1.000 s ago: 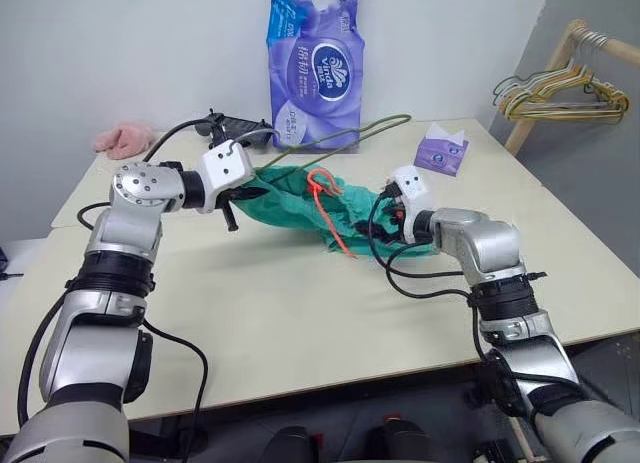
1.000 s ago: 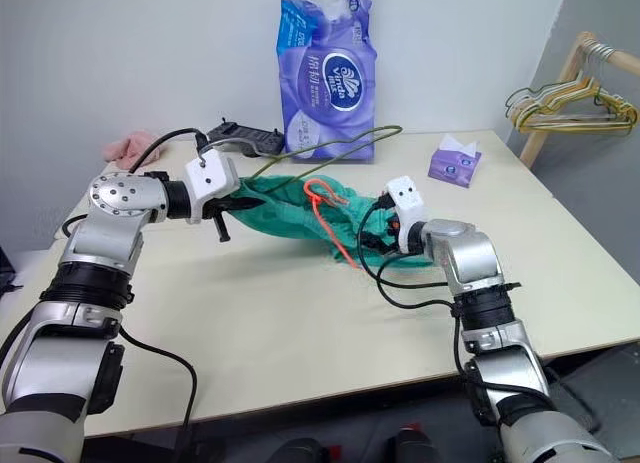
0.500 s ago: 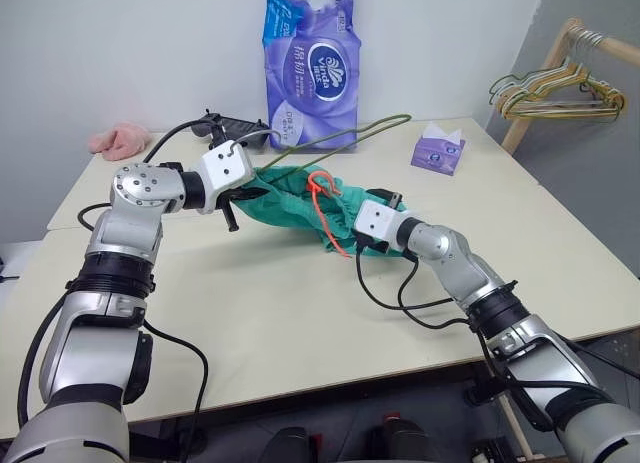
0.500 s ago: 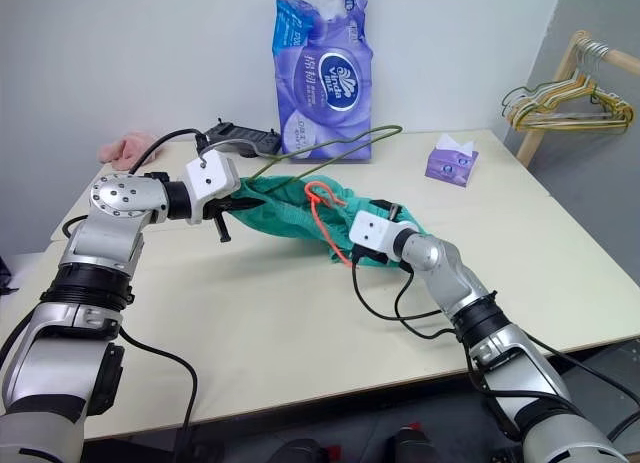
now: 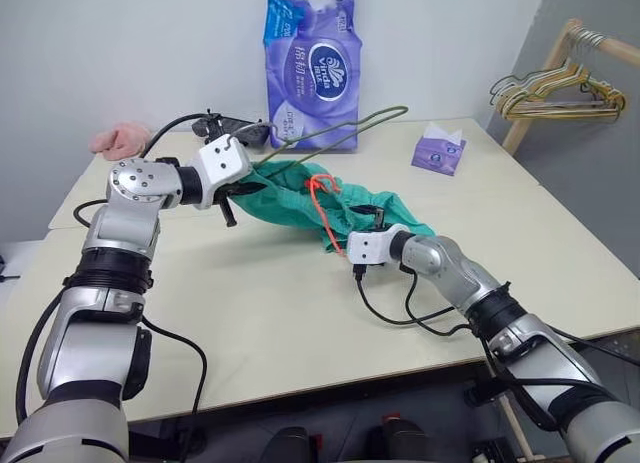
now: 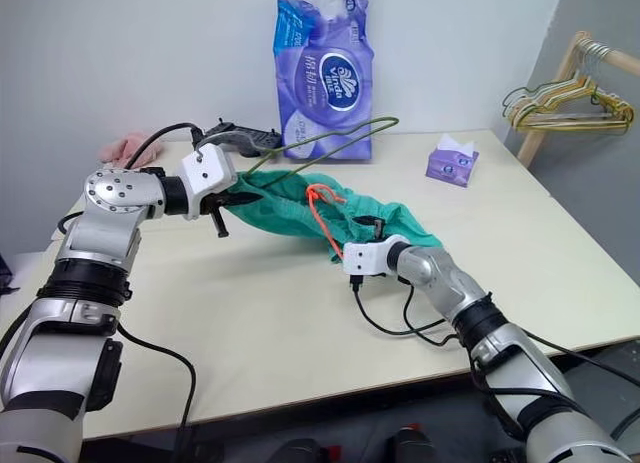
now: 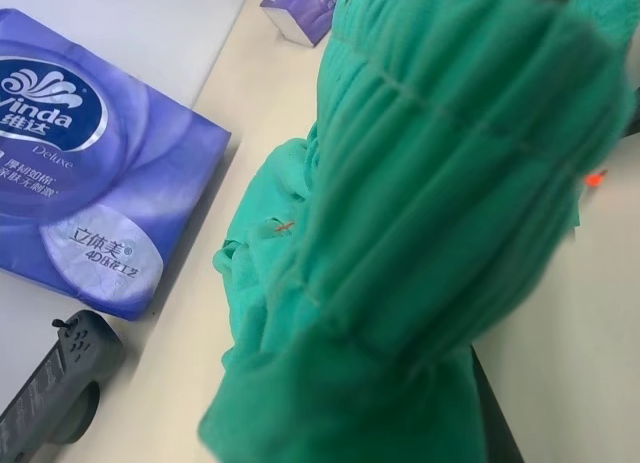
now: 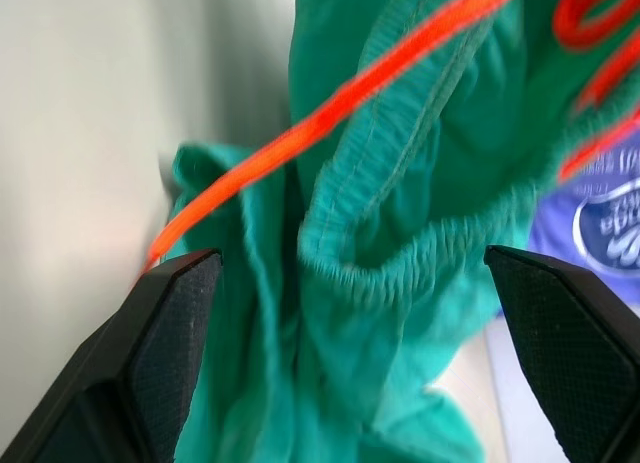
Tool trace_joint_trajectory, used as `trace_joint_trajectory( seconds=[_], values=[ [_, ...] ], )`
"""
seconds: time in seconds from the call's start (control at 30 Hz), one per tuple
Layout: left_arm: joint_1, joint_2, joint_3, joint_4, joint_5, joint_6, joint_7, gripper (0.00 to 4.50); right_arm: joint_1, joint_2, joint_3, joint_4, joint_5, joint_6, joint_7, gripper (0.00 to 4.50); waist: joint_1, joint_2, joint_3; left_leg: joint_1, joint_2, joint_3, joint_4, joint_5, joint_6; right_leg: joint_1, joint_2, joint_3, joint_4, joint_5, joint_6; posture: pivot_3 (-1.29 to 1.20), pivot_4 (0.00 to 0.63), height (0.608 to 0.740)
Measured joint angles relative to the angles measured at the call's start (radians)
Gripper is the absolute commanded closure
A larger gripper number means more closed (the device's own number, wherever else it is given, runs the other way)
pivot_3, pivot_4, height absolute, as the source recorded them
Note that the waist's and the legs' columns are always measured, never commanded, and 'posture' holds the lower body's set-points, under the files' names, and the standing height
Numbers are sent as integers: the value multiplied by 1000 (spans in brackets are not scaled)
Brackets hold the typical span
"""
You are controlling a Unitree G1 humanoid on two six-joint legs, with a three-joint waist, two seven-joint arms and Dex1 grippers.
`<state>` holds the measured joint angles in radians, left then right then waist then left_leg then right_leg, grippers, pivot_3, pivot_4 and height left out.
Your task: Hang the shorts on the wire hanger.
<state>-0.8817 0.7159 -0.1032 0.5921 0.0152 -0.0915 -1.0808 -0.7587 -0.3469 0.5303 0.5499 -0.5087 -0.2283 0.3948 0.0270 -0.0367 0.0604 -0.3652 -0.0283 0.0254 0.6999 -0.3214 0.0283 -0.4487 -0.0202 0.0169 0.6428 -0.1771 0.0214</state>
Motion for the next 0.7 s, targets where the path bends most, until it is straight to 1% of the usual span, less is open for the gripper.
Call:
trace_joint_trajectory(
  seconds=[0.1,0.23,0.43,0.53,0.63,0.67,0.7],
  values=[
    [0,-1,0,0,0,0,1,4439,-3,25,-1,9,-1,2,-14,23,-1,0,0,0,1,0,0,0,0,0,0,0,0,-1,-1,167,20,740],
    [0,-3,0,0,0,0,1,4439,-43,76,-25,78,0,21,-61,23,-1,0,0,0,1,0,0,0,-1,0,0,0,1,-1,-1,169,19,740],
    [0,-3,0,1,0,0,2,4439,-66,96,-60,106,17,22,-80,23,0,0,0,0,0,0,0,0,0,0,0,0,1,-1,-1,177,17,740],
    [0,-3,0,1,0,0,2,4439,-66,95,-67,110,19,20,-80,570,0,0,0,0,0,0,0,0,0,0,0,0,1,-1,-1,177,17,740],
    [0,-3,0,1,0,0,3,4439,-66,93,-69,112,19,18,-80,1580,-1,0,0,0,1,0,0,0,-1,0,0,0,1,-1,-1,177,15,740],
    [0,-3,0,1,0,0,4,4439,-66,93,-69,112,19,18,-80,2006,-1,0,0,0,1,0,0,0,-1,0,0,0,1,-1,-1,177,15,740],
    [0,-3,0,1,0,0,4,4439,-66,93,-69,112,19,17,-80,2272,-1,0,0,0,1,0,0,0,-1,0,0,0,1,-1,-1,177,15,740]
  ],
)
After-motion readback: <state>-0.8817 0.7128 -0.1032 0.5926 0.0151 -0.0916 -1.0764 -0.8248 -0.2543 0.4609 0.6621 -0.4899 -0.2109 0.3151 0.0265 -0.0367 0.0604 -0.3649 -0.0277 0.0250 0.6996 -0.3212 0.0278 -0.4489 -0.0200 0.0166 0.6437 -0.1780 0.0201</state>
